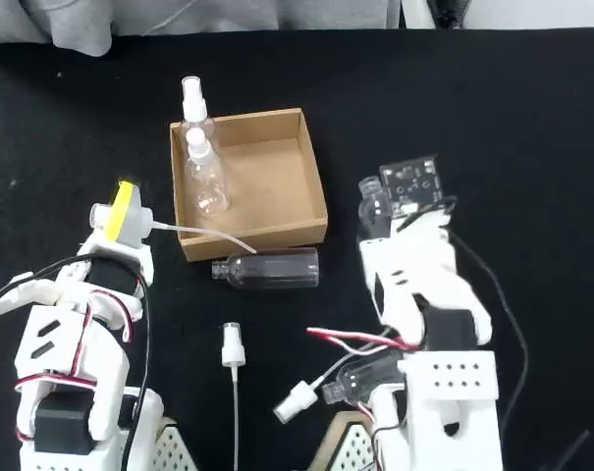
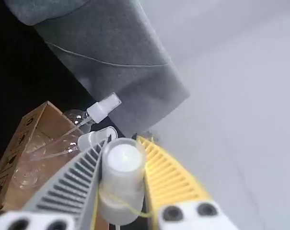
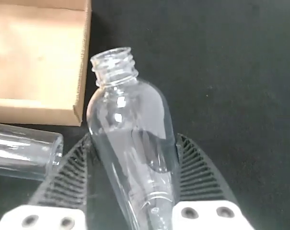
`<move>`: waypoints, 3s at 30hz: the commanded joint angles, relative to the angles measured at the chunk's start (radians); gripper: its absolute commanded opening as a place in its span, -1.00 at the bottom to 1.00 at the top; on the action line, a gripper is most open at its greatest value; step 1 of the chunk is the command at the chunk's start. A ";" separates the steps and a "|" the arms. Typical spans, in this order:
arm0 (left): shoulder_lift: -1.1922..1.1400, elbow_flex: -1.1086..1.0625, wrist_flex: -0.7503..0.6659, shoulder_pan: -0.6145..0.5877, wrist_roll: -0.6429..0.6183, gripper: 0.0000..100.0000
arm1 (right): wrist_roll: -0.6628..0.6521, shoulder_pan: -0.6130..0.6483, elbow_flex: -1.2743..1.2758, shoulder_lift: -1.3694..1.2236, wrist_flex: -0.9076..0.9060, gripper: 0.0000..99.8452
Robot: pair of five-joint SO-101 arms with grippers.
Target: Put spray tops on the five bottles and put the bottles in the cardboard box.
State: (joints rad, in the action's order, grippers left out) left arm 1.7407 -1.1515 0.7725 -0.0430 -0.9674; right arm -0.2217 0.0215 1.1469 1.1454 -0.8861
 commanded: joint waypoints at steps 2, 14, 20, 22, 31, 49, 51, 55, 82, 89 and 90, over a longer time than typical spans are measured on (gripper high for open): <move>0.008 -0.002 -0.023 -0.012 -0.041 -0.94 | -0.003 0.046 0.008 0.073 0.002 -0.84; 0.008 -0.007 -0.023 -0.028 -0.061 -0.94 | -0.072 0.130 0.085 0.206 0.002 -0.84; 0.008 -0.007 -0.023 -0.107 -0.101 -0.94 | -0.074 0.163 0.127 0.295 0.002 -0.84; 0.008 -0.007 -0.023 -0.111 -0.103 -0.94 | -0.074 0.175 0.140 0.323 0.002 -0.84; 0.008 -0.007 -0.023 -0.113 -0.103 -0.94 | -0.074 0.238 0.191 0.409 0.000 -0.84; 0.008 -0.007 -0.023 -0.113 -0.121 -0.94 | -0.074 0.348 0.329 0.673 -0.002 -0.84; 0.008 -0.007 -0.023 -0.114 -0.135 -0.94 | -0.075 0.361 0.343 0.704 -0.005 -0.84; 0.008 -0.007 -0.023 -0.114 -0.138 -0.94 | -0.138 0.376 0.380 0.753 -0.006 -0.84; 0.008 -0.067 -0.153 -0.090 -0.176 -0.94 | -0.236 0.408 0.410 0.757 -0.008 -0.85; 0.008 -0.071 -0.150 -0.050 -0.175 -0.94 | -0.261 0.408 0.410 0.757 -0.006 -0.85; 0.008 -0.071 -0.150 -0.050 -0.175 -0.94 | -0.261 0.408 0.410 0.757 -0.006 -0.85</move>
State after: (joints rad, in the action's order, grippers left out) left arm 1.7377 -1.2436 0.6467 -0.1120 -1.1347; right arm -0.4718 0.4127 1.5597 1.7975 -0.8876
